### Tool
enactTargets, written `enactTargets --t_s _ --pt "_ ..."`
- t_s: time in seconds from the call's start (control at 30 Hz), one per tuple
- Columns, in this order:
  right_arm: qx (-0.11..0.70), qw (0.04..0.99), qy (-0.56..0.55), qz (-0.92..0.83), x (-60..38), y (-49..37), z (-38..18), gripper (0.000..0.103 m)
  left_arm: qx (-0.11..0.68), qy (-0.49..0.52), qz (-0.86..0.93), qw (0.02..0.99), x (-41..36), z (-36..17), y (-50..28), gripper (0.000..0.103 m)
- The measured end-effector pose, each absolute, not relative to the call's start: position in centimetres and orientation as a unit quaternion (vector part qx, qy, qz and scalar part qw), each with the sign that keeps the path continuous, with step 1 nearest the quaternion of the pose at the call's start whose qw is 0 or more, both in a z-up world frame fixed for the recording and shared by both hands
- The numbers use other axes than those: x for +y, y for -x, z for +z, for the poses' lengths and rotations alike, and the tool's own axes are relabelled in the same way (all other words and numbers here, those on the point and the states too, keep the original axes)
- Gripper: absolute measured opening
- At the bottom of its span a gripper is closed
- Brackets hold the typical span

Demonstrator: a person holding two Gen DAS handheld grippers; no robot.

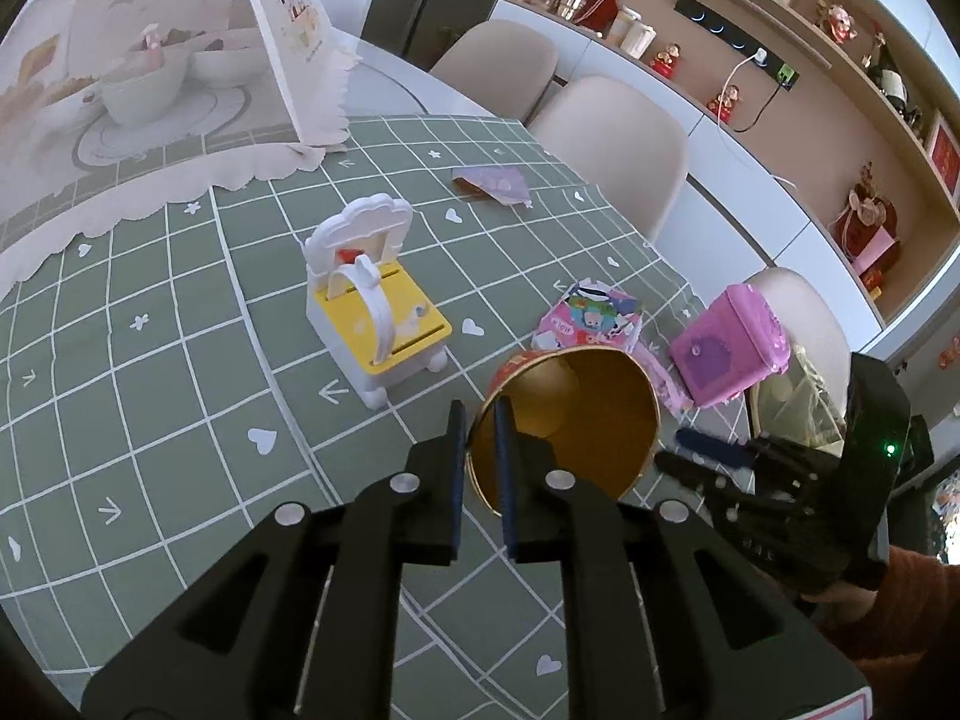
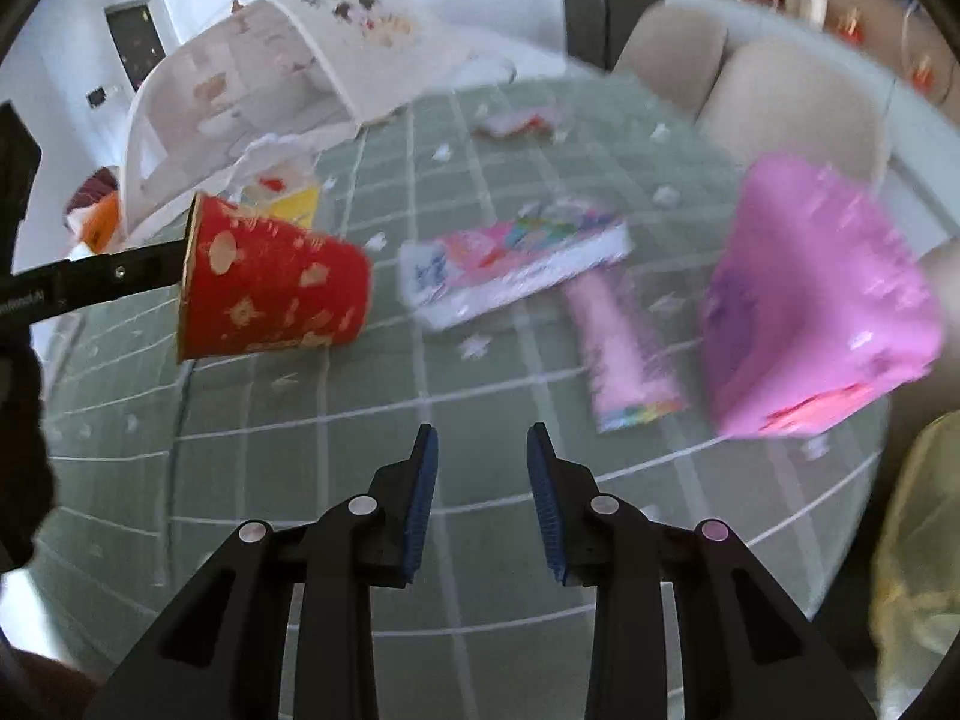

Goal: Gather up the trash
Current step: 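Grasp the pink candy stick with the right gripper while the left holds the red cup, then lift the red cup with the left gripper while the right lifts the pink candy stick toward the bin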

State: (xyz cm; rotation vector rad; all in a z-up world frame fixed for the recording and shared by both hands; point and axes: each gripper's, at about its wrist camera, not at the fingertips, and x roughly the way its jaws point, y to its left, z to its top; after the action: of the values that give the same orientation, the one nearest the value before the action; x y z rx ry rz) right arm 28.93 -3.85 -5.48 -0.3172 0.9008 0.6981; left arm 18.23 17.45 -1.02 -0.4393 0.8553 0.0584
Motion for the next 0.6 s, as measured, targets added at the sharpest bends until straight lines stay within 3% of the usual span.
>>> enactTargets --t_s 0.33,0.4,0.6 --pt "0.374 0.853 0.254 0.26 -1.2 -31.9 -7.3 0.03 0.414 0.226 0.03 0.881 18.0 -1.6 -17.6 0.009" --pt "0.393 0.846 0.241 0.267 -1.2 -32.2 -7.2 0.02 0.414 0.229 0.031 0.88 18.1 -1.6 -17.6 0.009" --pt "0.468 0.809 0.165 0.316 -2.6 -30.2 -6.8 0.018 0.409 0.231 0.03 0.882 18.5 -1.4 -18.2 0.009"
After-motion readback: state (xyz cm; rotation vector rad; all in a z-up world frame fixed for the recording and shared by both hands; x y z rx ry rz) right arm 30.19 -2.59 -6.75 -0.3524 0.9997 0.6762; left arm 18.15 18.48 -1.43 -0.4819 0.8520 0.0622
